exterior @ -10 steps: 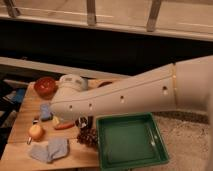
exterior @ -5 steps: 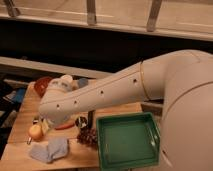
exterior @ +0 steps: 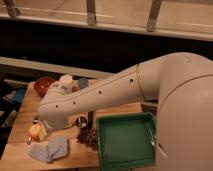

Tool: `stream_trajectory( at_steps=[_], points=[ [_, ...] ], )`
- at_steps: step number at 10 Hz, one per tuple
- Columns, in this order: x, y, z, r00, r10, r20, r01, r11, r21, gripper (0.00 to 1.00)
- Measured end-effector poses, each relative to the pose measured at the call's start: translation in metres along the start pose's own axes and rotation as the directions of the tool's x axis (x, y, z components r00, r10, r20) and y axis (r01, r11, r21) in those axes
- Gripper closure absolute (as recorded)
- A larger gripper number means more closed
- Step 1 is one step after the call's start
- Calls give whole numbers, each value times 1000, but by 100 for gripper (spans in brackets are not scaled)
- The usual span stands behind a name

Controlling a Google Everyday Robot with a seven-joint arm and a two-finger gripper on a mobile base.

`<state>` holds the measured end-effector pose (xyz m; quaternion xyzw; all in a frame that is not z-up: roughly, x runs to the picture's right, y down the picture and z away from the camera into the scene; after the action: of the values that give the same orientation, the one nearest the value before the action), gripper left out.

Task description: Wipe table surface with towel

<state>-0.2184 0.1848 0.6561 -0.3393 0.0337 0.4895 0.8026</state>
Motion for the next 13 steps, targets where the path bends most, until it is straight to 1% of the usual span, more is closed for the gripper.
stream_trajectory(
  at_steps=[1, 2, 3, 4, 6, 7, 8, 10, 11, 13],
  points=[
    [0, 1, 0, 1000, -1, -1, 1, 1000, -3, 22],
    [0, 2, 4, 1000, -3, -9, 3, 1000, -16, 22],
    [0, 4, 13, 1000, -7, -19, 6, 999, -38, 22],
    [3, 5, 28, 999, -7, -38, 5, 998, -62, 22],
    [8, 7, 53, 997, -9, -75, 2, 996, -88, 22],
    [9, 10, 62, 994, -13, -107, 3, 996, -93, 22],
    [10, 14, 67, 990, -12, -143, 0, 996, -88, 22],
    [11, 20, 79, 976, -10, -217, -8, 997, -80, 22],
    [12, 18, 86, 968, 3, -252, -19, 998, -61, 22],
    [14, 18, 105, 950, 37, -311, -38, 999, 2, 22]
  ],
)
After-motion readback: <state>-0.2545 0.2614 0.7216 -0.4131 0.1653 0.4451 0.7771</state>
